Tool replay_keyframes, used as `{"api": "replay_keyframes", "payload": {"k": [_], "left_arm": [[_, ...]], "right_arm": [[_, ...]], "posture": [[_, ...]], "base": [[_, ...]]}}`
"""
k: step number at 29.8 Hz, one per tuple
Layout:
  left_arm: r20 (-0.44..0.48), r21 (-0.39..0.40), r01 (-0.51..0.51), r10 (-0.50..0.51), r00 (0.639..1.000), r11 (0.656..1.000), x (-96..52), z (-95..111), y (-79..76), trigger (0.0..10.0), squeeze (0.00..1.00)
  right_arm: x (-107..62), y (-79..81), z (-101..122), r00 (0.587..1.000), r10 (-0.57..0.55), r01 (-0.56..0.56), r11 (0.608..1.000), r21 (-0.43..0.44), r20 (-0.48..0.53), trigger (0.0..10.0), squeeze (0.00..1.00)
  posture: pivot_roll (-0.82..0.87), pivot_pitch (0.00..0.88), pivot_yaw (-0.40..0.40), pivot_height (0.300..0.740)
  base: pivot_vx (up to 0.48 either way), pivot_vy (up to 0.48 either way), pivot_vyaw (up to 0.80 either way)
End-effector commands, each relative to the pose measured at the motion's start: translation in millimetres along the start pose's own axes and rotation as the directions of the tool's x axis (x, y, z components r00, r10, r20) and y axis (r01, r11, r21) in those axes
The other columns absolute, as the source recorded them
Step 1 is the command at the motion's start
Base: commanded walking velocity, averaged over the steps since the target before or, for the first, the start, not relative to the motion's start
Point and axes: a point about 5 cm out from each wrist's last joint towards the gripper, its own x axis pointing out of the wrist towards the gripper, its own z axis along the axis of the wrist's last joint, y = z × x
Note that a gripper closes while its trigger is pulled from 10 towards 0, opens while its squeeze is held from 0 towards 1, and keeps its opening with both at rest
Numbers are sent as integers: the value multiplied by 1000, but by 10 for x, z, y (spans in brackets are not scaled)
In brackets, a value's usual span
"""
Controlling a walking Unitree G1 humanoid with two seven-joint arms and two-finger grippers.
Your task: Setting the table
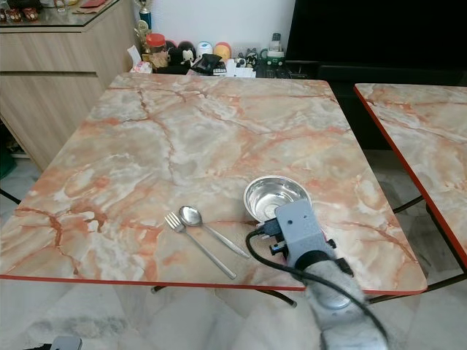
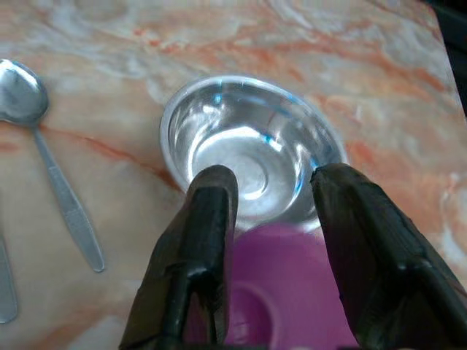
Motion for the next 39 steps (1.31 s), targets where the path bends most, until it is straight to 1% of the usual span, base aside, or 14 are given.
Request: {"api": "replay_keyframes", "payload": {"k": [1, 3, 8, 10, 11, 12, 13, 16, 19, 21, 22, 24, 29, 39], "left_arm": [[-35, 14, -1, 1, 999, 1000, -27, -81, 26, 10000, 0], [-33, 16, 0, 1, 999, 1000, -24, -71, 29, 10000, 0], [-29, 22, 4, -4, 1000, 1000, -18, -53, 30, 10000, 0], [-29, 23, 5, -4, 1000, 1000, -18, -52, 29, 10000, 0], [-29, 25, 8, -7, 1000, 1000, -17, -52, 24, 10000, 0], [-29, 25, 8, -7, 1000, 1000, -17, -52, 24, 10000, 0], [-29, 27, 11, -10, 1000, 1000, -17, -54, 18, 10000, 0], [-32, 32, 16, -15, 999, 999, -19, -64, 6, 10000, 0], [-34, 35, 20, -19, 999, 999, -19, -67, 0, 10000, 0], [-35, 35, 21, -20, 999, 999, -20, -70, -1, 10000, 0], [-35, 35, 21, -20, 999, 999, -20, -70, -1, 10000, 0], [-40, 36, 21, -19, 999, 999, -24, -80, 3, 10000, 0], [-55, 40, 18, -16, 998, 999, -34, -110, 24, 10000, 0], [-65, 42, 22, -19, 998, 999, -38, -131, 8, 10000, 0]], "right_arm": [[-65, -28, 124, 998, 46, -47, 999, 12, 48, 10000, 0], [-67, -36, 184, 995, 90, -90, 996, -5, 53, 10000, 0], [-79, -45, 244, 986, 160, -161, 987, 4, 44, 10000, 0], [-96, -57, 244, 979, 201, -200, 979, -29, 28, 10000, 0], [-121, -108, 221, 980, 201, -201, 979, -40, 0, 10000, 0], [-121, -108, 221, 980, 201, -201, 979, -40, 0, 10000, 0], [-138, -152, 211, 982, 189, -190, 982, -24, -20, 10000, 0], [-180, -114, 146, 969, 244, -244, 970, 7, -49, 10000, 0], [-196, -95, 79, 961, 266, -267, 964, -5, -74, 10000, 0], [-186, -100, 4, 959, 266, -267, 964, -1, -101, 10000, 0], [-186, -100, 4, 959, 266, -267, 964, -1, -101, 10000, 0], [-175, -110, -94, 957, 254, -257, 966, -8, -141, 10000, 0], [-185, -98, -100, 955, 259, -261, 965, 12, -145, 10000, 0], [-182, -95, -221, 952, 252, -250, 968, 30, -177, 10000, 0]], "posture": [[-52, 135, -9, 740], [-53, 136, -7, 740], [-59, 136, -6, 740], [-59, 136, -6, 740], [-71, 140, -5, 740], [-71, 140, -5, 740], [-73, 140, -4, 740], [-75, 143, -7, 740], [-72, 144, -7, 740], [-74, 144, -8, 740], [-74, 144, -8, 740], [-67, 145, -7, 740], [-71, 145, -5, 740], [-67, 147, -5, 740]], "base": [[0, 0, 0], [0, 0, 0], [0, 0, 0], [0, 0, 0], [0, 0, 0], [0, 0, 0], [0, 0, 0], [0, 0, 0], [0, 0, 0], [0, 0, 0], [0, 0, 0], [0, 0, 0], [0, 0, 0], [0, 0, 0]]}}
